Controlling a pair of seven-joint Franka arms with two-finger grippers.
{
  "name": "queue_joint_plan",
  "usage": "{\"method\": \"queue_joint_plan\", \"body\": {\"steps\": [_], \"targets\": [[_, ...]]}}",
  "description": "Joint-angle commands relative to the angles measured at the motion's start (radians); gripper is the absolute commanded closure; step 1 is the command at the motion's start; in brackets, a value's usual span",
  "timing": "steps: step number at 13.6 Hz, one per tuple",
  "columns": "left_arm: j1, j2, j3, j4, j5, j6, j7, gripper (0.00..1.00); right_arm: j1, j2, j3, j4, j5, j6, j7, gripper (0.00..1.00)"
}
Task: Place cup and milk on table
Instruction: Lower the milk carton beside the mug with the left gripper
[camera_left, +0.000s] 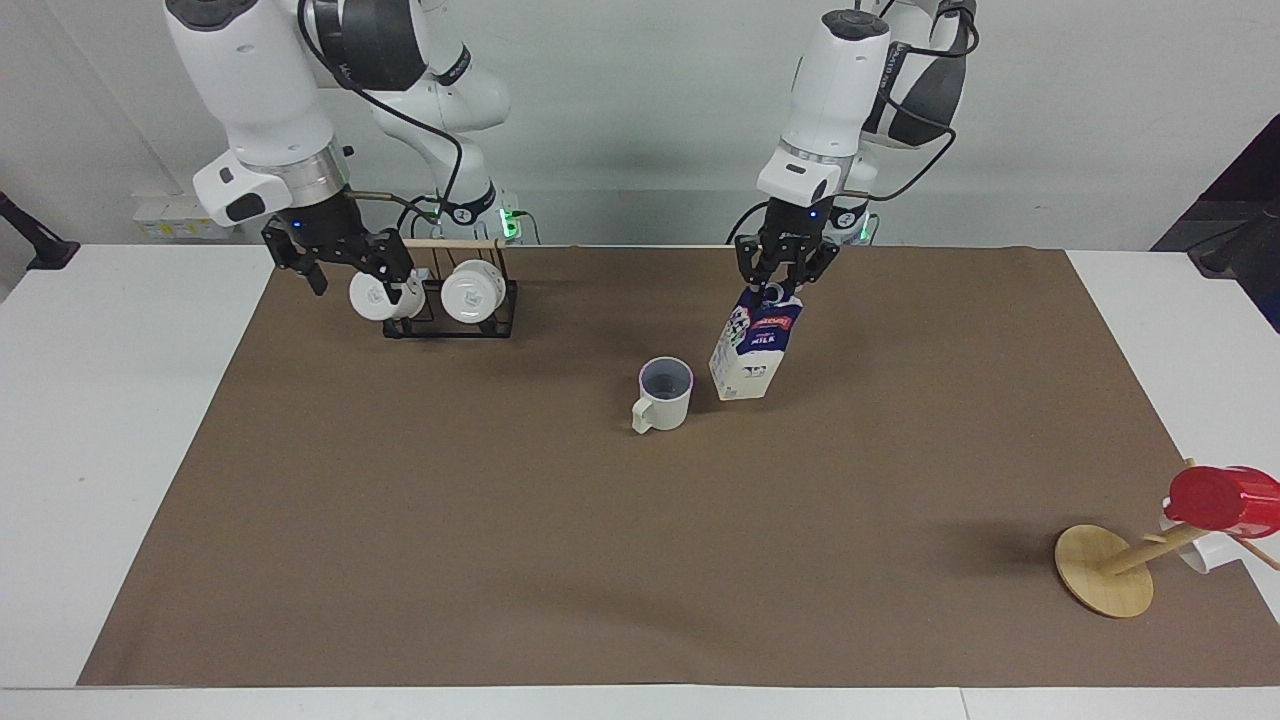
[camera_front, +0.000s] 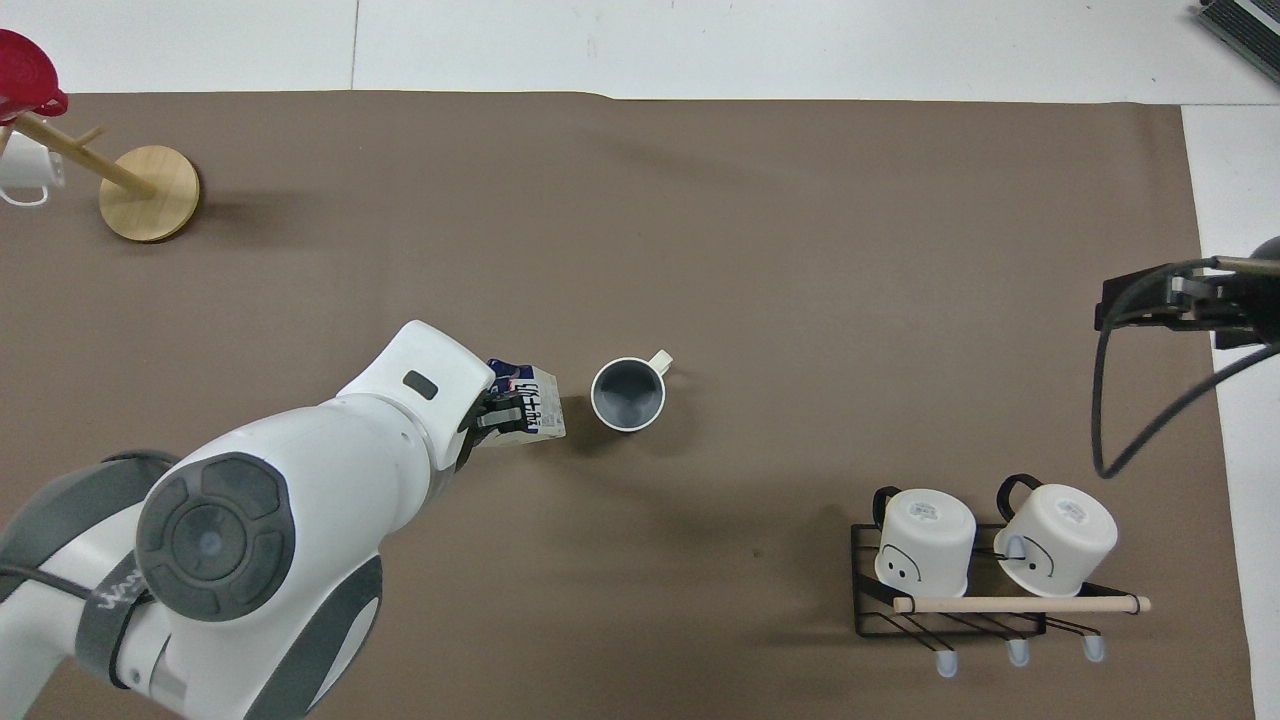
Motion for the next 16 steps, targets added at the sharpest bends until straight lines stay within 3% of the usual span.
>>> {"method": "queue_joint_plan", "body": {"steps": [1, 3, 9, 14, 16], "targets": [[-0.02, 0.03, 0.015, -0.013, 0.023, 0.06, -0.019, 0.64, -0.011, -0.027, -0.006, 0.027, 0.016, -0.056, -0.049, 0.0], [-0.02, 0.061, 0.015, -0.013, 0.023, 0.098, -0.019, 0.64, -0.012, -0.024, -0.006, 0.077, 0.016, -0.09, -0.059, 0.0], [-0.022, 0.078, 0.015, -0.013, 0.025, 0.114, -0.016, 0.63, -0.009, -0.044, -0.005, 0.061, 0.016, -0.108, -0.06, 0.0], [-0.039, 0.089, 0.015, -0.021, 0.026, 0.115, -0.016, 0.61, -0.043, -0.08, -0.02, -0.011, 0.001, -0.066, -0.159, 0.0], [-0.04, 0.089, 0.015, -0.019, 0.026, 0.114, -0.016, 0.53, -0.067, -0.08, -0.02, -0.009, 0.012, -0.068, -0.16, 0.0]]}}
